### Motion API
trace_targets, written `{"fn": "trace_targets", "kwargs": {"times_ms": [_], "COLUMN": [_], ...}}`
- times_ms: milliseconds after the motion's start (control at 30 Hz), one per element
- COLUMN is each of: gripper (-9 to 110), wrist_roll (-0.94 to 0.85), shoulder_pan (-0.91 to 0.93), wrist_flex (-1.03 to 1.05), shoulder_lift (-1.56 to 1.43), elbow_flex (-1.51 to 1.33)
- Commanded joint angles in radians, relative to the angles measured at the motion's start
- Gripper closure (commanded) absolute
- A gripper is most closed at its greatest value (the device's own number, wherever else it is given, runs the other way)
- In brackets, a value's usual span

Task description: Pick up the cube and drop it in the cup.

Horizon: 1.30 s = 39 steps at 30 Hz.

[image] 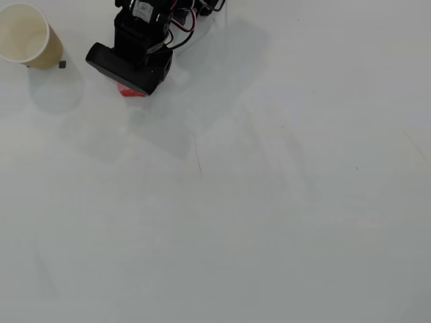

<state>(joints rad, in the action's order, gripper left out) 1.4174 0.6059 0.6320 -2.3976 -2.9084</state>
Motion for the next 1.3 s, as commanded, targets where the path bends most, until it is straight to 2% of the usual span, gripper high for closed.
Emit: {"fn": "trace_targets", "kwargs": {"times_ms": [0, 133, 367, 700, 1267], "gripper": [61, 63, 74, 81, 84], "wrist_roll": [-0.014, -0.014, -0.014, -0.014, -0.009], "shoulder_pan": [0.002, 0.005, 0.011, 0.020, 0.028], "wrist_flex": [-0.023, -0.023, -0.017, 0.017, 0.071], "shoulder_lift": [0.012, 0.029, 0.032, 0.034, 0.032], "elbow_flex": [0.121, 0.129, 0.132, 0.127, 0.126]}}
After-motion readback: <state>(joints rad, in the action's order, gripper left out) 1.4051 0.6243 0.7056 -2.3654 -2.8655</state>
